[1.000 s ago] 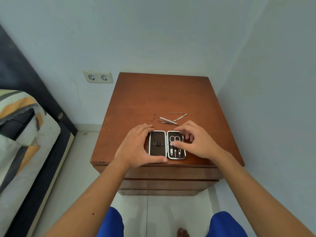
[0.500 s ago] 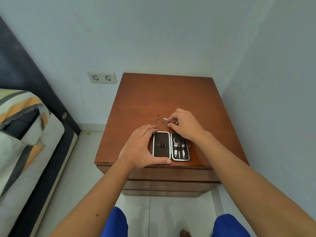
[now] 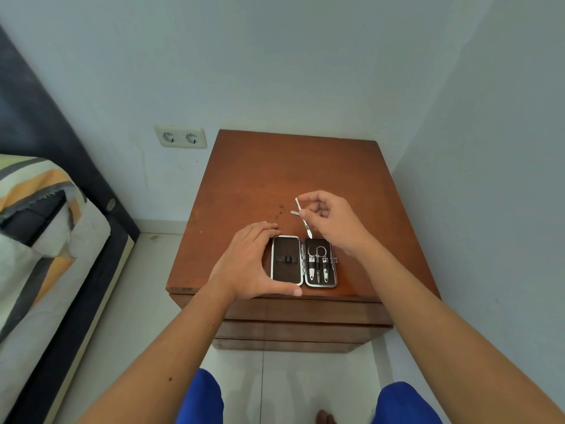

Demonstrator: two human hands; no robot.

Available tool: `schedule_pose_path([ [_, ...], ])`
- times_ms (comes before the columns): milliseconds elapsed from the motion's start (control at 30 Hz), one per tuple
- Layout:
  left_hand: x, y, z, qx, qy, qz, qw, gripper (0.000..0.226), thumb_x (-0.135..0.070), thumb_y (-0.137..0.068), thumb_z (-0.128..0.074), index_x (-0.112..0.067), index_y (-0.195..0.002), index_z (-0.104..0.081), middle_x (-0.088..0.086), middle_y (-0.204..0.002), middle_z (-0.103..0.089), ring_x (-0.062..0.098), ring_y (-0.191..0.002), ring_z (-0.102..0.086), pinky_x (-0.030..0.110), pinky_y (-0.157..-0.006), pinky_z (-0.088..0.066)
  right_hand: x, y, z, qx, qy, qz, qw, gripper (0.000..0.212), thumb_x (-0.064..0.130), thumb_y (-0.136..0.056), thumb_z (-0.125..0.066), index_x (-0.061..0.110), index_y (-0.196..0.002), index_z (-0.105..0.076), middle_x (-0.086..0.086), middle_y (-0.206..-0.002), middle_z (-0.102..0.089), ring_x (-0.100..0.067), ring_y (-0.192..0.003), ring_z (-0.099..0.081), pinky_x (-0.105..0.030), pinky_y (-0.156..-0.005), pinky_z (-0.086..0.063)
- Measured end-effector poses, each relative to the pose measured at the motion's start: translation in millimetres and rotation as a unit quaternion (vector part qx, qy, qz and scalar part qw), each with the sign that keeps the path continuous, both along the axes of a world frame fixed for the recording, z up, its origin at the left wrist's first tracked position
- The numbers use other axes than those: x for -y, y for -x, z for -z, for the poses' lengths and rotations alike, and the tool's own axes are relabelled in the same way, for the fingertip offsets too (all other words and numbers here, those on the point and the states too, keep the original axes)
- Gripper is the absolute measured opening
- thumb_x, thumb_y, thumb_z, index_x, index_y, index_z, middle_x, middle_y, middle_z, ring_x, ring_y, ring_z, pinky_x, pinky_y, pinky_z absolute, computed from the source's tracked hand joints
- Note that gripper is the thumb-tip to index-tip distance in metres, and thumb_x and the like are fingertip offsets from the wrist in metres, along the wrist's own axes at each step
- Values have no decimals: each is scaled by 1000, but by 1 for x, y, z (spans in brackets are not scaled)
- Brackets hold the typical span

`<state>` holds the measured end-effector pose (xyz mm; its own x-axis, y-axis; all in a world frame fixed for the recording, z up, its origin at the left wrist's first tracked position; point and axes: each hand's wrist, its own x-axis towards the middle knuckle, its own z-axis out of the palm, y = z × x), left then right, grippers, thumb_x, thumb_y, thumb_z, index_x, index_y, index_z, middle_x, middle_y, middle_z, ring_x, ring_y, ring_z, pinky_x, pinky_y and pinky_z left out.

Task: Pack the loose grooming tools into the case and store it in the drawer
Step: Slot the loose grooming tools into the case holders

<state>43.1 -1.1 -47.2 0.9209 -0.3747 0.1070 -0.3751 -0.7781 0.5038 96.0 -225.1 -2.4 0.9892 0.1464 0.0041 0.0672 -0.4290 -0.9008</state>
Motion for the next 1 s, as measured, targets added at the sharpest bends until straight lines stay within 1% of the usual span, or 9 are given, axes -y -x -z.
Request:
schedule_pose_path([
  [67, -1, 0, -1, 2, -1, 5, 1000, 132, -98, -47, -74, -23, -152, -47, -11, -160, -40, 9, -151, -27, 30, -125, -17, 0, 3, 2, -18, -35, -22, 999, 36, 10, -98, -70, 21, -132, -67, 0, -88, -69, -8, -73, -64, -24, -74, -56],
  [167, -1, -1, -2, 4, -8, 10, 1000, 131, -97, -48, -75, -22, -152, -46, -10, -158, -40, 8, -149, -27, 29, -124, -16, -4, 9, 3, -18, -51, -29, 998, 31, 8, -99, -69, 19, -127, -70, -1, -85, -67, -6, -70, -64, -21, -72, -55],
  [233, 0, -1, -3, 5, -12, 10, 1000, 131, -98, -48, -74, -22, -151, -46, -10, -158, -40, 8, -148, -27, 31, -124, -19, -6, 11, 6, -13, -43, -30, 999, 27, 11, -98, -71, 21, -123, -70, -4, -86, -69, -12, -71, -67, -26, -74, -57],
  [333, 0, -2, -3, 5, -10, 9, 1000, 130, -99, -48, -73, -22, -150, -48, -9, -157, -42, 9, -148, -29, 34, -125, -22, -9, 13, 15, 3, -6, -30, 1000, 28, 18, -95, -74, 32, -119, -70, -7, -92, -75, -28, -82, -70, -38, -84, -61],
  [500, 0, -2, -2, 4, -3, 9, 1000, 127, -99, -48, -73, -23, -147, -49, -11, -155, -42, 8, -147, -29, 32, -124, -21, -10, 11, 28, -5, -10, -23, 1000, 24, 25, -92, -79, 35, -112, -69, 2, -88, -79, -16, -81, -67, -48, -92, -59],
  [600, 0, -2, -2, 5, -6, 9, 1000, 127, -99, -49, -73, -23, -148, -49, -11, -155, -42, 8, -147, -29, 32, -124, -21, -9, 11, 31, -6, -8, -25, 1000, 25, 27, -91, -80, 33, -112, -68, 3, -85, -78, -12, -79, -64, -44, -91, -57],
  [833, 0, -2, -2, 2, -1, 6, 1000, 128, -99, -48, -73, -21, -148, -50, -12, -154, -43, 8, -147, -30, 33, -125, -23, -8, 13, 30, 0, 41, -67, 997, 29, 18, -89, -81, 26, -114, -69, 6, -84, -73, -1, -65, -51, -19, -71, -46],
  [900, 0, -1, -2, 0, 4, 4, 1000, 128, -98, -47, -74, -21, -147, -50, -12, -154, -42, 6, -146, -29, 31, -124, -22, -8, 14, 26, 7, 78, -84, 993, 31, 18, -88, -82, 23, -116, -69, 5, -88, -71, -1, -67, -53, -18, -70, -47],
  [1000, 0, -1, -2, 1, 10, 5, 1000, 128, -96, -47, -76, -20, -147, -51, -12, -153, -43, 6, -146, -29, 30, -124, -21, -8, 15, 22, 35, 157, -112, 981, 40, 27, -82, -88, 25, -119, -72, 8, -97, -66, -5, -76, -57, -24, -78, -52],
])
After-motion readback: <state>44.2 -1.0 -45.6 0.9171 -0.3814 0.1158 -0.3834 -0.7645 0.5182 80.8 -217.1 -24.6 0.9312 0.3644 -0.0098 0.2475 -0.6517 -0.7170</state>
